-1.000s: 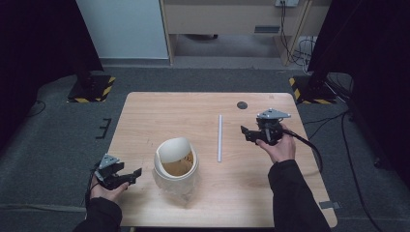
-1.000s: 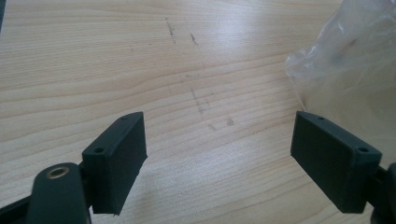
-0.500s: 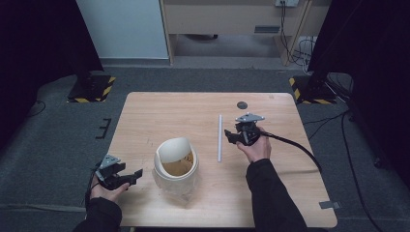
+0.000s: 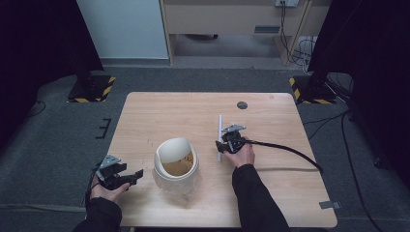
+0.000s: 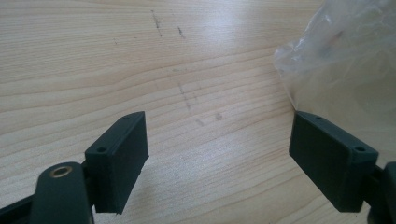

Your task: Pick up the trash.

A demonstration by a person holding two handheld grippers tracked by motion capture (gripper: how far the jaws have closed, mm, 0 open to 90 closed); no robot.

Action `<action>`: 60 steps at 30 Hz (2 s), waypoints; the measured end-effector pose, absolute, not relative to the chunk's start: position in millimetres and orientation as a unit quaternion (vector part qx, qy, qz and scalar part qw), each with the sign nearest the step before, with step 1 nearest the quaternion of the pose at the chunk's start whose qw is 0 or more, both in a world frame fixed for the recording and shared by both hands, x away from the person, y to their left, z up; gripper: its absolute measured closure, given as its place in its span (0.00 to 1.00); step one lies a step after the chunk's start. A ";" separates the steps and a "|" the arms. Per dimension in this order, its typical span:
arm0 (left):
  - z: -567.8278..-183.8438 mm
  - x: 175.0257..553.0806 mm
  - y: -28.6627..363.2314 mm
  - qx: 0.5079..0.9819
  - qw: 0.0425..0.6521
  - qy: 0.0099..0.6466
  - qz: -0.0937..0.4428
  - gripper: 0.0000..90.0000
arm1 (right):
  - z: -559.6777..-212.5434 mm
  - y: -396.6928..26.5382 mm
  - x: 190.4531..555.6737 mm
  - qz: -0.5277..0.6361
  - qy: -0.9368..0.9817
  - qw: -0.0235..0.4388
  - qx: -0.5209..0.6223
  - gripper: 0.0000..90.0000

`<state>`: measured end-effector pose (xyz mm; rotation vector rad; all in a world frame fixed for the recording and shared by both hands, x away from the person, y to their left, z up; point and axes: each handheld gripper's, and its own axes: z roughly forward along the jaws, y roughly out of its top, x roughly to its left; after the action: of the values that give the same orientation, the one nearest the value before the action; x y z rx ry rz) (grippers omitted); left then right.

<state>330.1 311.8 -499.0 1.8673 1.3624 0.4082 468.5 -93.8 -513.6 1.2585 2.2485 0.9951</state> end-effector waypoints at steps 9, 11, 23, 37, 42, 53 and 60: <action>-498.9 330.0 311.9 0.734 0.386 0.535 0.160 0.22 | -522.8 -90.9 470.2 0.327 0.807 0.184 0.456 0.70; -498.8 330.0 311.9 0.734 0.386 0.535 0.160 0.22 | -522.3 -91.4 470.7 0.323 0.807 0.184 0.459 0.73; -498.7 329.7 311.9 0.733 0.388 0.537 0.159 0.22 | -522.7 -92.8 469.6 0.308 0.811 0.189 0.460 0.84; -498.4 329.4 312.7 0.731 0.390 0.537 0.159 0.22 | -516.8 -99.2 468.2 0.294 0.820 0.200 0.449 0.88; -498.8 329.6 312.6 0.731 0.389 0.537 0.158 0.22 | -494.5 -116.4 462.5 0.307 0.817 0.207 0.441 0.88; -499.0 329.3 313.4 0.729 0.388 0.541 0.158 0.22 | -457.8 -177.1 440.5 0.386 0.777 0.209 0.451 0.88; -498.8 329.5 312.9 0.724 0.394 0.543 0.159 0.22 | -447.2 -207.1 413.6 0.436 0.751 0.210 0.450 0.88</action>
<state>329.5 312.9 -498.8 1.8366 1.3775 0.4029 413.6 -207.1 -447.2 1.2500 2.0885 1.2115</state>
